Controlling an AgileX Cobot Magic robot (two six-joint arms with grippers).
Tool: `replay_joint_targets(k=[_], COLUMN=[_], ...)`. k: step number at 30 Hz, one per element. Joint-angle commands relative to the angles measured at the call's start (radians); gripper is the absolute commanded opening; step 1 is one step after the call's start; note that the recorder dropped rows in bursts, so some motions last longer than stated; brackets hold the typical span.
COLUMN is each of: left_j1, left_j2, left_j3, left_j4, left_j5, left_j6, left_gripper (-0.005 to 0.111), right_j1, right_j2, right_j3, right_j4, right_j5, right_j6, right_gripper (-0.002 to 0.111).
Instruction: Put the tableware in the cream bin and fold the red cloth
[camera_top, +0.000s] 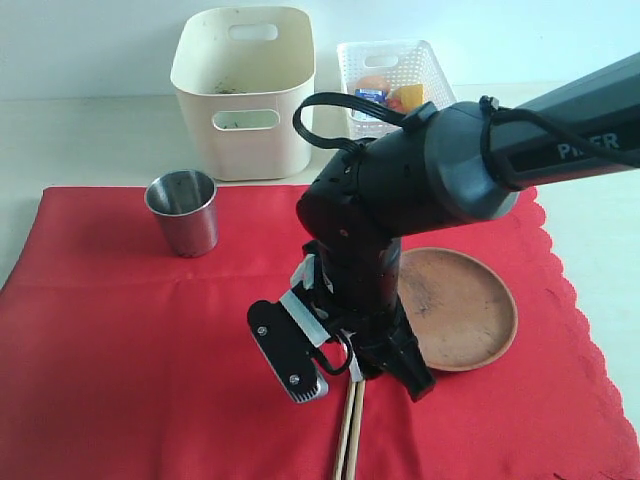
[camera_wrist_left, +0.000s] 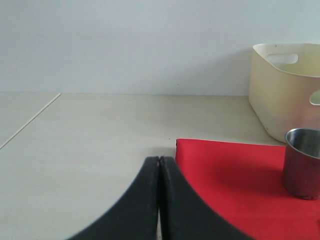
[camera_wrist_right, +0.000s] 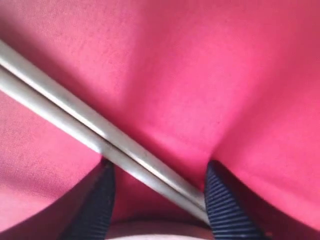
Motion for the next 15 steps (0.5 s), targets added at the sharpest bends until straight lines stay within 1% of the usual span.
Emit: replay_joint_targets(k=[1,3,5,6,8,10,15], left_j1=[0.001,0.001,0.001,0.001,0.001,0.001,0.001], left_j2=[-0.005,-0.005,-0.005,-0.005,-0.005,-0.005,-0.005], left_j3=[0.0,0.0,0.0,0.0,0.0,0.0,0.0], left_j4=[-0.008,-0.008,-0.008,-0.008,-0.008,-0.008,-0.008], left_j5=[-0.003,-0.003,-0.003,-0.003,-0.003,-0.003,-0.003], left_j6=[0.0,0.0,0.0,0.0,0.0,0.0,0.0], left_gripper=[0.0,0.0,0.0,0.0,0.0,0.0,0.0], right_j1=[0.001,0.001,0.001,0.001,0.001,0.001,0.001], right_j2=[0.034,0.039,0.051,0.056,0.061,0.062,0.062], right_j3=[0.008,0.008,0.008,0.008,0.008,0.008,0.008], right_j4=[-0.009,-0.009,-0.009,-0.009,-0.002,-0.002,-0.002], right_j5=[-0.122,-0.181,-0.224,-0.232,-0.234,-0.234,-0.234], right_j6=[-0.019,-0.02,-0.02,-0.02,-0.02,-0.02,-0.02], right_gripper=[0.053,0.05,0.043,0.035,0.024,0.016,0.003])
